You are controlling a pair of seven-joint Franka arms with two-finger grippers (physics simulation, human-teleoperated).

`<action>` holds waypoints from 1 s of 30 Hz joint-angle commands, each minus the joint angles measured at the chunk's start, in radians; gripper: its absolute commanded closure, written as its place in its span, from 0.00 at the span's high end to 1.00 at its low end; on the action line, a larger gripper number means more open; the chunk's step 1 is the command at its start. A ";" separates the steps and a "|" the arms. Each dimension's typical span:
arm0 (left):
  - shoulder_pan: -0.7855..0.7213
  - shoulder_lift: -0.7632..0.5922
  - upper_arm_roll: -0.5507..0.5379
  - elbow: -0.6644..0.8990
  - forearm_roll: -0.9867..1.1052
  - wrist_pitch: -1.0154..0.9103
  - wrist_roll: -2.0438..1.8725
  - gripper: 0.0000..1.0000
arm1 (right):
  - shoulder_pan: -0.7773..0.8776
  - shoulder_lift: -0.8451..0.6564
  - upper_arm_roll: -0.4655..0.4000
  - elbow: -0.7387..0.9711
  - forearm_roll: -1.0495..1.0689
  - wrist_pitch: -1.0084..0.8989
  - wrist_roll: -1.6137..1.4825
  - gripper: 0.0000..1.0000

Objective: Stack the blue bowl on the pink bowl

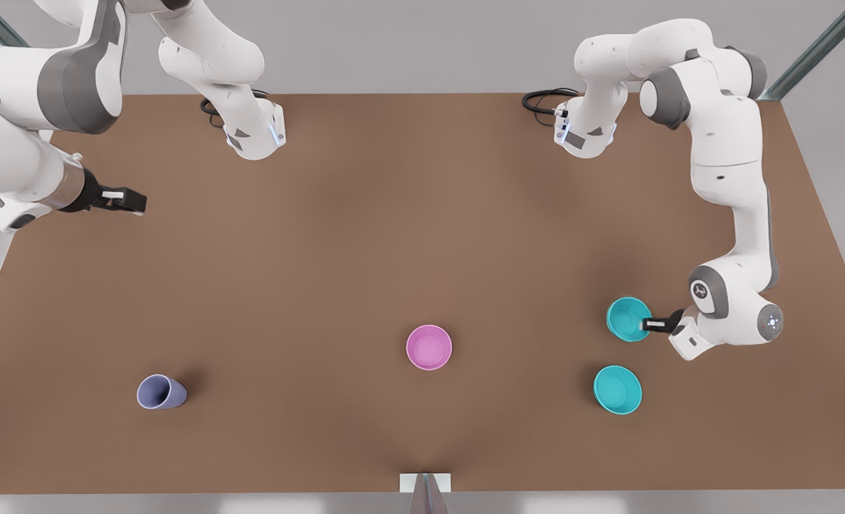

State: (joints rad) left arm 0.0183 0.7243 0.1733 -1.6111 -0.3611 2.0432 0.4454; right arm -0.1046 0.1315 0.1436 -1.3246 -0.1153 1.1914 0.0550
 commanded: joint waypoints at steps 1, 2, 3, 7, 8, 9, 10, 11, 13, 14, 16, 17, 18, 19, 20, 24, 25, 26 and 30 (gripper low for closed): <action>-0.001 0.000 0.000 0.000 -0.022 0.006 0.179 0.21 | 0.000 -0.001 0.001 0.001 0.000 -0.003 -0.199 1.00; -0.008 0.000 0.002 0.000 -0.022 0.008 0.174 0.21 | 0.000 -0.001 0.001 -0.001 0.000 -0.003 -0.199 1.00; -0.008 -0.002 0.000 0.002 -0.022 0.008 0.171 0.21 | 0.000 -0.001 0.001 -0.001 0.000 -0.003 -0.199 1.00; -0.061 -0.114 0.000 0.002 -0.012 -0.096 -0.074 0.21 | 0.000 0.008 0.001 -0.001 0.000 -0.003 -0.199 1.00; -0.093 -0.155 0.000 0.002 -0.010 -0.178 -0.155 0.21 | 0.000 0.008 0.001 -0.001 0.000 -0.003 -0.201 1.00; -0.138 -0.180 -0.001 0.002 -0.010 -0.270 -0.253 0.21 | 0.000 0.010 0.001 -0.001 0.000 -0.003 -0.201 1.00; -0.198 -0.183 -0.015 0.028 -0.024 -0.324 -0.306 0.21 | 0.000 0.010 0.001 -0.001 0.000 -0.003 -0.201 1.00; -0.276 -0.155 -0.020 0.085 -0.022 -0.321 -0.421 0.21 | 0.000 0.008 0.001 -0.001 0.000 -0.003 -0.201 1.00; -0.363 -0.025 -0.069 0.302 -0.022 -0.313 -0.660 0.21 | 0.000 0.008 0.001 -0.001 -0.001 -0.001 -0.201 1.00; -0.434 0.024 -0.080 0.359 -0.018 -0.208 -0.749 0.21 | 0.000 0.008 -0.001 -0.001 -0.001 0.000 -0.201 1.00; -0.448 0.086 -0.130 0.419 -0.019 -0.041 -0.850 0.21 | 0.000 0.008 0.001 -0.001 -0.001 -0.001 -0.201 1.00; -0.465 0.158 -0.133 0.534 -0.021 -0.035 -0.936 0.21 | -0.001 0.008 0.001 -0.001 -0.001 -0.001 -0.201 1.00; -0.472 0.170 -0.149 0.562 -0.022 -0.026 -0.967 0.21 | -0.001 0.008 0.001 -0.001 -0.001 -0.001 -0.201 1.00; -0.472 0.192 -0.178 0.560 -0.022 0.093 -1.022 0.21 | -0.001 0.010 -0.001 -0.001 -0.001 -0.001 -0.201 1.00; -0.472 0.211 -0.179 0.582 -0.022 0.107 -1.036 0.21 | -0.001 0.010 -0.001 -0.001 -0.001 -0.001 -0.201 1.00; -0.475 0.262 -0.199 0.606 -0.022 0.158 -1.077 0.21 | -0.001 0.014 0.001 -0.001 -0.001 -0.001 -0.199 1.00; -0.475 0.277 -0.219 0.626 -0.022 0.161 -1.080 0.21 | -0.001 0.016 0.001 -0.001 -0.001 0.000 -0.199 1.00; -0.482 0.285 -0.222 0.626 -0.021 0.164 -1.079 0.21 | -0.001 0.017 0.001 -0.001 -0.001 0.000 -0.199 1.00; -0.491 0.291 -0.225 0.619 -0.021 0.164 -1.074 0.21 | -0.001 0.020 0.001 -0.001 -0.001 0.004 -0.199 1.00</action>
State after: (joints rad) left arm -0.4706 1.0151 -0.0515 -0.9923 -0.3779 2.1658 -0.2391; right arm -0.1060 0.1522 0.1428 -1.3258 -0.1170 1.1933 -0.1075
